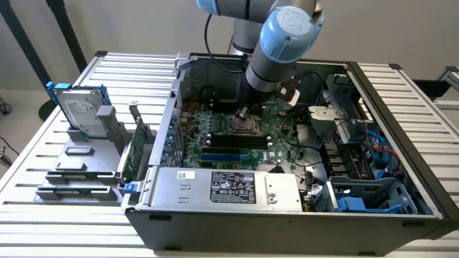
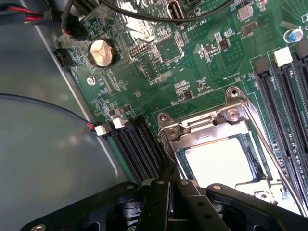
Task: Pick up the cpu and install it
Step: 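Close the cpu cover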
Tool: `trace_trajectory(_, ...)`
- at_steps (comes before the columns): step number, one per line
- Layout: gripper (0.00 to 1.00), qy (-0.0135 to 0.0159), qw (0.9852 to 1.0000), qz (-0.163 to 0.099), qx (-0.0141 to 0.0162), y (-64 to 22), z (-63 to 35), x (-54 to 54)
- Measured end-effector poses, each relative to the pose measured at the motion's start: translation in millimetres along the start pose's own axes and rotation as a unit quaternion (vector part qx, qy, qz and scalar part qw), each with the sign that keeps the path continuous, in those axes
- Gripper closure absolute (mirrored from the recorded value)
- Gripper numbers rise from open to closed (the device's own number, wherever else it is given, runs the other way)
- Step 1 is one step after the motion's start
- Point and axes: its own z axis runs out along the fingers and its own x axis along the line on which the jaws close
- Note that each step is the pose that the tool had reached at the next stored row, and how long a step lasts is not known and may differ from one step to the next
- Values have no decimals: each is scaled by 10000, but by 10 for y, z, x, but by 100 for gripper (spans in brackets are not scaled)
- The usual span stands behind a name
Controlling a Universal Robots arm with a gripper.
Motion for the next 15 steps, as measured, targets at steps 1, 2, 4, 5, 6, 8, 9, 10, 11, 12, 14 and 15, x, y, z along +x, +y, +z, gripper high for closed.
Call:
trace_trajectory(1, 89, 0, 10000, 0, 0, 10, -1, 4)
trace_trajectory(2, 89, 0, 10000, 1, 0, 20, -2, 9)
trace_trajectory(4, 89, 1, 10000, 2, 0, 41, -4, 19)
trace_trajectory(5, 89, 1, 10000, 2, -1, 51, -4, 23)
trace_trajectory(6, 89, 0, 10000, 3, -3, 60, -5, 26)
trace_trajectory(8, 89, 2, 10000, 5, -1, 69, -7, 26)
trace_trajectory(9, 89, 3, 10000, 6, -1, 71, -8, 25)
trace_trajectory(10, 89, 5, 10000, 7, -1, 72, -8, 24)
trace_trajectory(11, 89, 8, 10000, 7, 0, 74, -9, 23)
trace_trajectory(12, 89, 14, 10000, 6, 3, 76, -10, 20)
trace_trajectory(14, 89, 29, 10000, 4, 11, 79, -21, 12)
trace_trajectory(15, 89, 36, 10000, 4, 15, 80, -28, 7)
